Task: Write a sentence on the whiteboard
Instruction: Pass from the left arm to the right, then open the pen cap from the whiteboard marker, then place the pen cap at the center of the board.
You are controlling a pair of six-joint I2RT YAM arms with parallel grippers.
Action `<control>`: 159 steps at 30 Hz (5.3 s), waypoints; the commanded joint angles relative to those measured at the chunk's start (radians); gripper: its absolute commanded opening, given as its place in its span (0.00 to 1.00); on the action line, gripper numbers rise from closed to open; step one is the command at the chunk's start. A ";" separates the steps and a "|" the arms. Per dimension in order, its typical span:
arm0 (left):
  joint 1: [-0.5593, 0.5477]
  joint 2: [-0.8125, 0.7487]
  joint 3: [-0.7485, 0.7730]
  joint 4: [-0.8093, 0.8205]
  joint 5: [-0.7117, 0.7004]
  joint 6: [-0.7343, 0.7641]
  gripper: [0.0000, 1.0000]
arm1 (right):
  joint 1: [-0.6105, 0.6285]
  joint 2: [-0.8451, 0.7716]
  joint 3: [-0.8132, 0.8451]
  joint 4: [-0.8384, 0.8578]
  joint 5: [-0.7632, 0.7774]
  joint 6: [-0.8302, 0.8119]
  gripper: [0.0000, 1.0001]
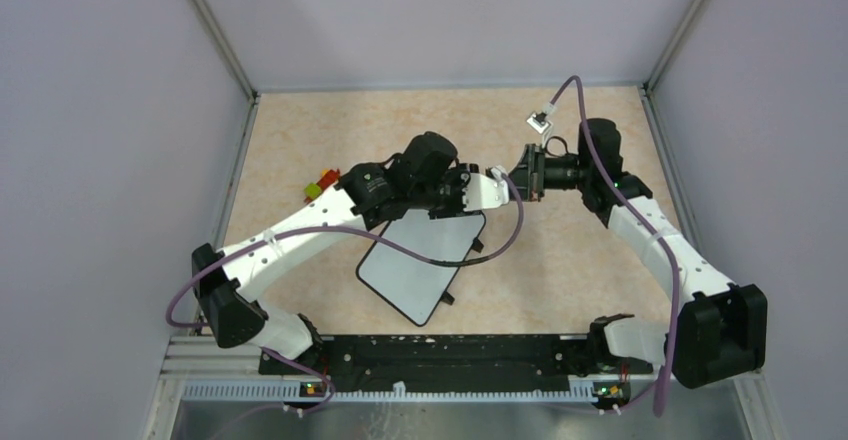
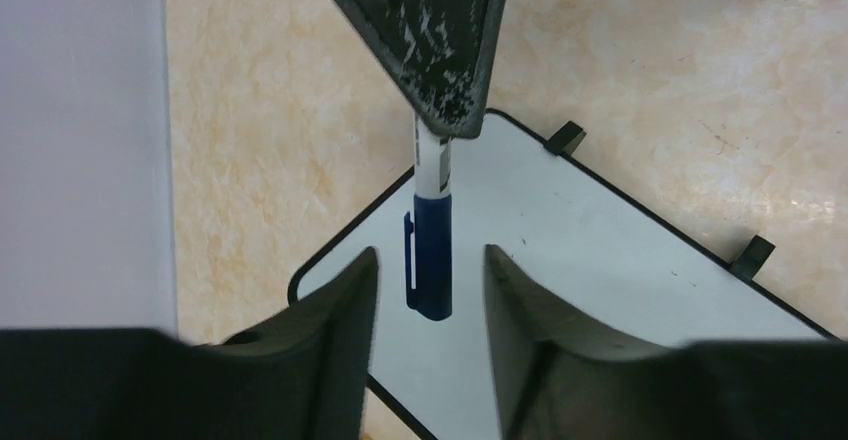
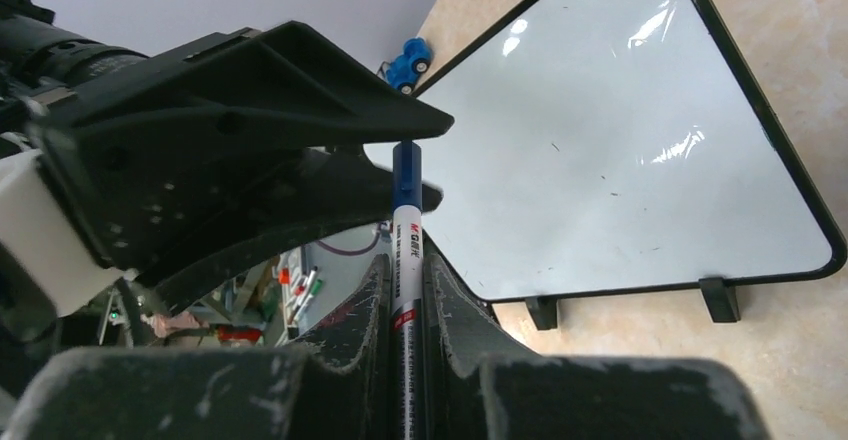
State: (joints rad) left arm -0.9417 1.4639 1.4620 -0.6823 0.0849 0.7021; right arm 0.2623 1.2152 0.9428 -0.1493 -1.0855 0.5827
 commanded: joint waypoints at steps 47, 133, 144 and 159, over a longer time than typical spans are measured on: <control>0.278 0.039 0.054 -0.118 0.991 -0.334 0.06 | 0.168 -0.088 0.270 -0.464 0.016 -0.646 0.00; 0.582 -0.033 0.047 -0.154 0.677 -0.330 0.00 | -0.098 0.000 0.471 -0.785 0.036 -0.847 0.00; 0.935 -0.009 -0.271 -0.126 0.363 -0.124 0.00 | -0.097 -0.029 0.370 -0.665 0.033 -0.773 0.00; 1.017 0.097 -0.505 0.047 0.212 -0.097 0.06 | -0.098 -0.061 0.250 -0.573 0.055 -0.727 0.00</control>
State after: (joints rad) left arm 0.0708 1.5276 0.9718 -0.6952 0.3161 0.5804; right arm 0.1734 1.1942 1.1999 -0.7788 -1.0195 -0.1520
